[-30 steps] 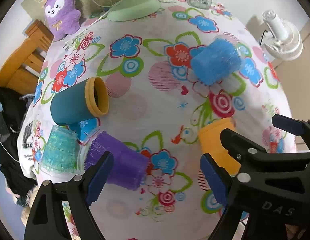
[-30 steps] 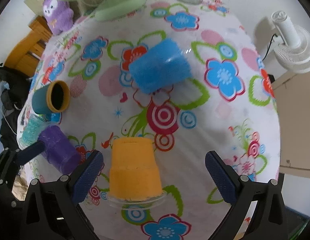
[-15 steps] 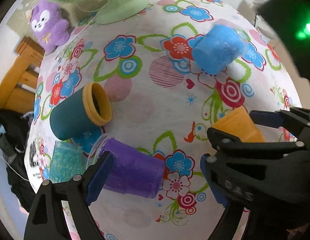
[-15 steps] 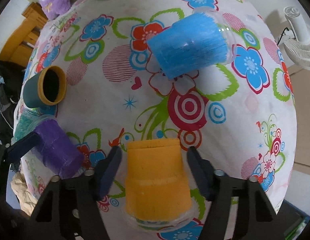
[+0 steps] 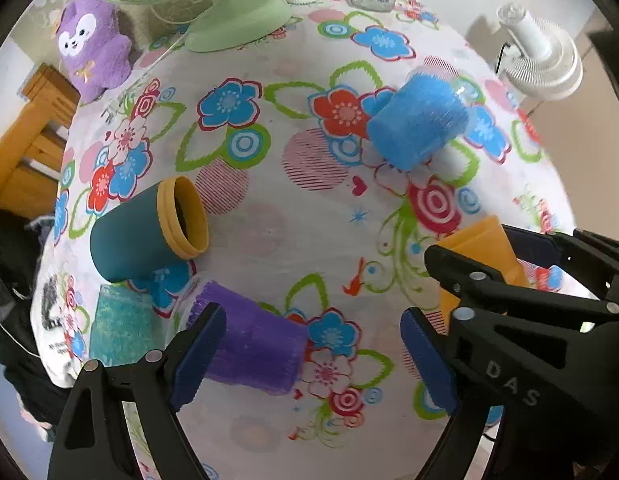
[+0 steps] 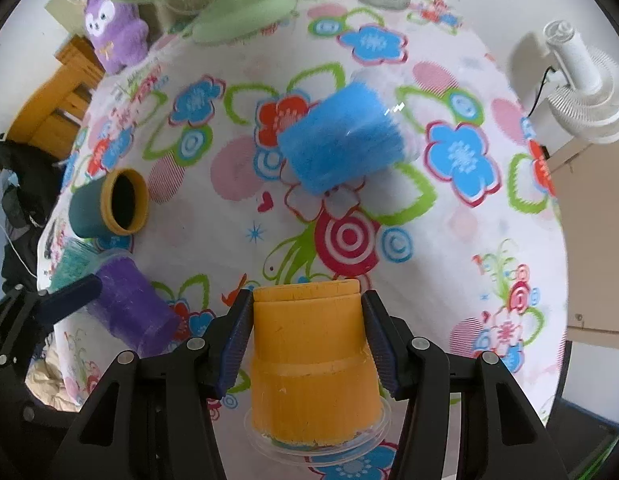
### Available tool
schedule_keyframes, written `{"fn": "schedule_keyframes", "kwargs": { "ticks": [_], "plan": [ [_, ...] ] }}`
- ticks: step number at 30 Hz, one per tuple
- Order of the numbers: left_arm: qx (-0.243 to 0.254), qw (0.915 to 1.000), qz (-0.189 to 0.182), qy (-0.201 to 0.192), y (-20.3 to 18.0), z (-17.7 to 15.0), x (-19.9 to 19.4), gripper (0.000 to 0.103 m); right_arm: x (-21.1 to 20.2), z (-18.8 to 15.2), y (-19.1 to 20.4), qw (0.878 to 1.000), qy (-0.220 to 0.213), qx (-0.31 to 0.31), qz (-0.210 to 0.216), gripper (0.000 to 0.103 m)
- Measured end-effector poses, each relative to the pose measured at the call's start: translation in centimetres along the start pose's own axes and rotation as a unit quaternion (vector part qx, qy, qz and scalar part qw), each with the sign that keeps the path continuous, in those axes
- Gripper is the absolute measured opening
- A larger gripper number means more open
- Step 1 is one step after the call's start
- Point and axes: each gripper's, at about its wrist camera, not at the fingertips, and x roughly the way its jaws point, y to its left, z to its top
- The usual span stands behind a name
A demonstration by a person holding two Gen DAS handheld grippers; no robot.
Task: Flip cup upside down
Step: 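Rotate the orange cup in the right gripper so its rim faces down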
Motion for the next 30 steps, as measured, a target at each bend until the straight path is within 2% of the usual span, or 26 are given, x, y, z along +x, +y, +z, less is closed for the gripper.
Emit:
{"fn": "schedule_keyframes", "kwargs": {
  "ticks": [9,20,24,30],
  "plan": [
    [-0.023,0.9991,-0.029,-0.021,-0.4,-0.3,-3.5,0.090,-6.0,-1.1,-0.1,0.996,-0.083,-0.020,0.000,0.058],
    [-0.043,0.9963,-0.022,-0.070,1.0,-1.7,-7.1,0.090,-10.1,-3.3,0.6,0.982,-0.184,-0.047,0.000,0.058],
    [-0.053,0.9943,-0.015,-0.092,1.5,-2.5,-7.7,0.090,-10.7,-4.1,0.9,0.974,-0.218,-0.055,0.004,0.058],
    [-0.056,0.9909,-0.017,-0.121,1.8,-3.2,-8.3,0.090,-11.3,-5.3,1.6,0.954,-0.289,-0.074,0.016,0.058]
  ]
}}
